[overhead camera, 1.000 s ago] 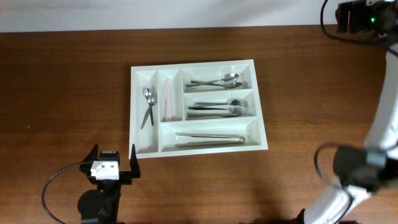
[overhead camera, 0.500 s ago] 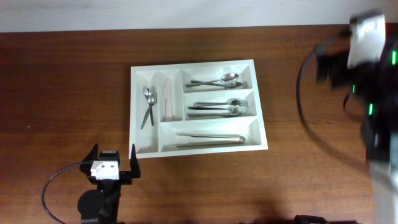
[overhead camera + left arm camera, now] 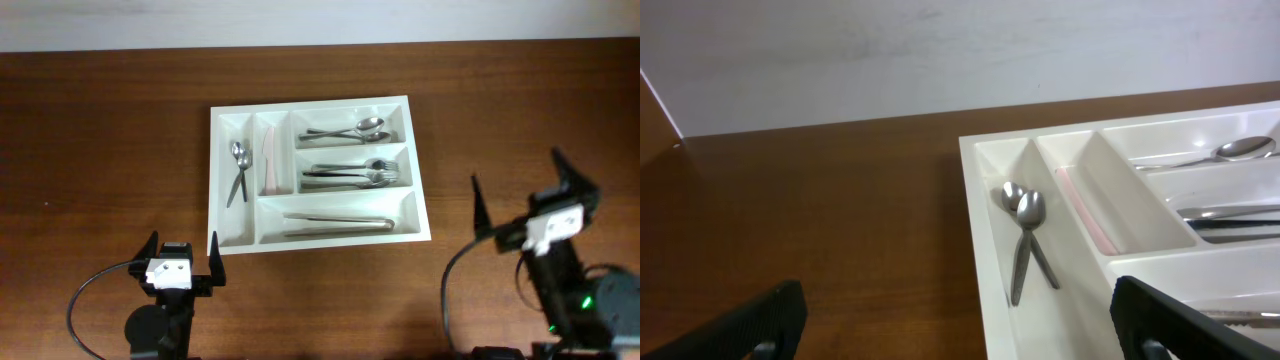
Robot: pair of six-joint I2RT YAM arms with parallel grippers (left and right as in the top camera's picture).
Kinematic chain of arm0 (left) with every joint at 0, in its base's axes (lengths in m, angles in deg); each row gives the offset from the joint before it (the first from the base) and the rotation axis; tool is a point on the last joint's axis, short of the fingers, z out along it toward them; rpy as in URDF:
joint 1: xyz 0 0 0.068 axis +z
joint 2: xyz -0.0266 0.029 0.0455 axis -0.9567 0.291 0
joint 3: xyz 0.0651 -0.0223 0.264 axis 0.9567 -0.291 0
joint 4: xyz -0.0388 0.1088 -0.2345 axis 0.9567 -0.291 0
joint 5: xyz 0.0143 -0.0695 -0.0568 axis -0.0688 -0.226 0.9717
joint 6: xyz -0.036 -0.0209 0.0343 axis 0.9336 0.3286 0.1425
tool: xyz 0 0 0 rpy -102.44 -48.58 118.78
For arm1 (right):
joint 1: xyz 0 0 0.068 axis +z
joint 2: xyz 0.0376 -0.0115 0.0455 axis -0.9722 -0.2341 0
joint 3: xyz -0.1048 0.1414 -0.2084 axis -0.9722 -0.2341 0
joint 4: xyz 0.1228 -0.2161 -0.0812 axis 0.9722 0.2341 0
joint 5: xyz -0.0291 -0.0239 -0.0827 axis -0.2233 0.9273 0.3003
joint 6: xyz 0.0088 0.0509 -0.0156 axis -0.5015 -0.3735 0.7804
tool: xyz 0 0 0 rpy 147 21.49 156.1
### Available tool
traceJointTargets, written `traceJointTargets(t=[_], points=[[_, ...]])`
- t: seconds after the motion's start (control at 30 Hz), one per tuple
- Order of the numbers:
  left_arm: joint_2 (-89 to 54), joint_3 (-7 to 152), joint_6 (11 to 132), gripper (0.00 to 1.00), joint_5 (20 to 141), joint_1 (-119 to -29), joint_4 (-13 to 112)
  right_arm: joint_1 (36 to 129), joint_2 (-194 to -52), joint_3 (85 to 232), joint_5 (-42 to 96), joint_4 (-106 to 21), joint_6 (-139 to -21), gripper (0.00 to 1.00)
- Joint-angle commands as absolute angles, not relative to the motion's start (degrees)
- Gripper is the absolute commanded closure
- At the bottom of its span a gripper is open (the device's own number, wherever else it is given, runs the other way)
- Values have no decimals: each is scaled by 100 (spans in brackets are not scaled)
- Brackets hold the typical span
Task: Pack container
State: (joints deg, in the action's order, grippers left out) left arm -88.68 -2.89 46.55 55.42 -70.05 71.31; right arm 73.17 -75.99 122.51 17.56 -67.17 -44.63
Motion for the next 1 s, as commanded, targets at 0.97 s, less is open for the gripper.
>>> traceJointTargets(t=[0.97], points=[[-8919,-337,4561,1,5481,-6996,7135,7763,-5234,9819,1599,-7736,-4474,2]])
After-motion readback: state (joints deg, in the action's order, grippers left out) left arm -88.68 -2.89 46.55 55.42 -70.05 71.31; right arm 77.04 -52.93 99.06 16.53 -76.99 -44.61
